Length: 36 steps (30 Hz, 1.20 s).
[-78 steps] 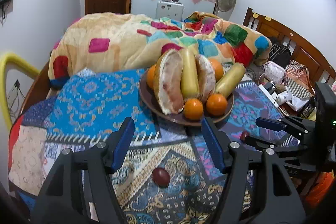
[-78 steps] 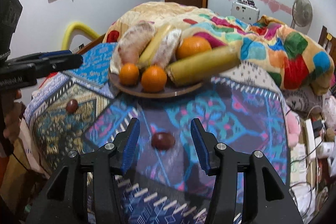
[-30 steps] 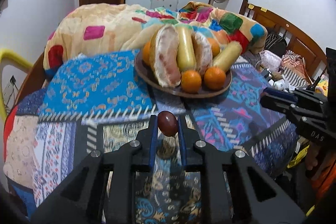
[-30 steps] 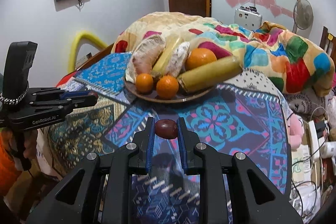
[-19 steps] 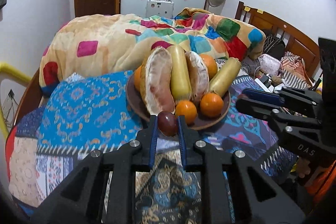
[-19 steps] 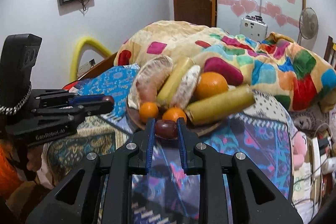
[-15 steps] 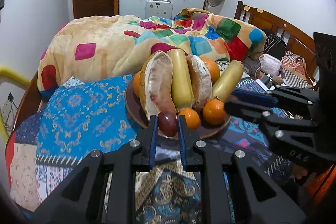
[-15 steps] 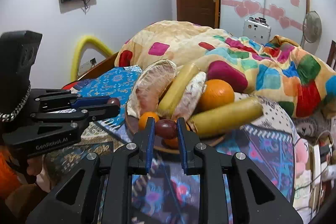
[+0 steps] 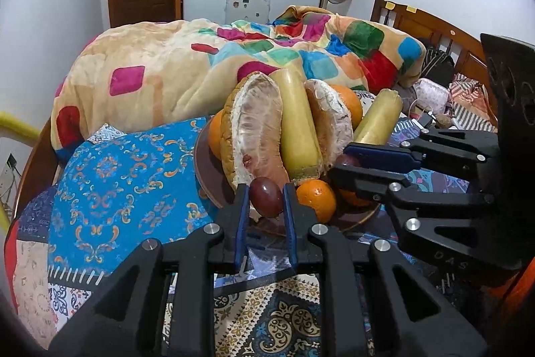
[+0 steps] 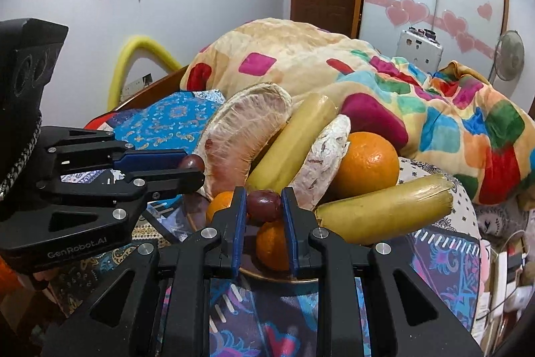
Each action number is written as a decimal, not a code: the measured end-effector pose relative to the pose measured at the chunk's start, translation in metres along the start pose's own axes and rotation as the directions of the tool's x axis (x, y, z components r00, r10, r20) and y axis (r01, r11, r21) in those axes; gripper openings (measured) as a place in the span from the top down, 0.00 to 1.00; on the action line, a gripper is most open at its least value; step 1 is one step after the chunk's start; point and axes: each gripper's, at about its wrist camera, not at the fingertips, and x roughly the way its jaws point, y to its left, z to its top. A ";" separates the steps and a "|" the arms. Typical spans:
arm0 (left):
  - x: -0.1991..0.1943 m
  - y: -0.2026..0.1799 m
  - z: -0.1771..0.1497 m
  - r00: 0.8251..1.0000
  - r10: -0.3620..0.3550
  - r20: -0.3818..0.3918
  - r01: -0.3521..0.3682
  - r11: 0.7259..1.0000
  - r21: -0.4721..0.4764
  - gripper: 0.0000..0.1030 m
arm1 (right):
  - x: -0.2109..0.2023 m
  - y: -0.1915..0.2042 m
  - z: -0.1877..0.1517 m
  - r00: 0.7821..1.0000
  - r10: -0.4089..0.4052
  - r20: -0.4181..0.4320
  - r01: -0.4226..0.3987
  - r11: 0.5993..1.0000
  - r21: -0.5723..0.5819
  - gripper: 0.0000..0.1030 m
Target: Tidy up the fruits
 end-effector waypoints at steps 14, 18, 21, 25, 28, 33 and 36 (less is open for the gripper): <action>-0.023 -0.002 0.003 0.998 0.041 0.044 -0.041 0.999 -0.011 0.69 | -0.013 -0.001 0.002 1.000 -0.009 0.029 0.008 1.000 0.018 0.73; -0.063 -0.008 0.007 0.992 0.049 0.116 -0.046 0.999 -0.024 0.69 | -0.040 -0.004 0.002 0.998 -0.008 0.069 0.005 0.999 0.051 0.73; -0.100 -0.021 0.008 0.979 0.070 0.190 -0.068 0.998 -0.017 0.69 | -0.071 -0.002 0.003 0.993 -0.020 0.118 0.012 0.998 0.067 0.73; -0.153 -0.040 0.005 0.950 0.085 0.300 -0.083 0.996 -0.018 0.54 | -0.123 0.005 0.004 0.977 -0.041 0.209 0.024 0.997 0.079 0.73; -0.193 -0.058 -0.006 0.910 0.105 0.401 -0.109 0.994 -0.014 0.41 | -0.165 0.013 0.000 0.954 -0.051 0.294 0.023 0.995 0.099 0.71; -0.244 -0.081 -0.024 0.865 0.102 0.492 -0.109 0.994 -0.014 0.29 | -0.227 0.035 -0.017 0.895 -0.105 0.433 0.052 0.990 0.133 0.60; -0.266 -0.085 -0.032 0.850 0.084 0.520 -0.080 0.996 -0.030 0.22 | -0.255 0.050 -0.027 0.856 -0.140 0.497 0.075 0.986 0.150 0.51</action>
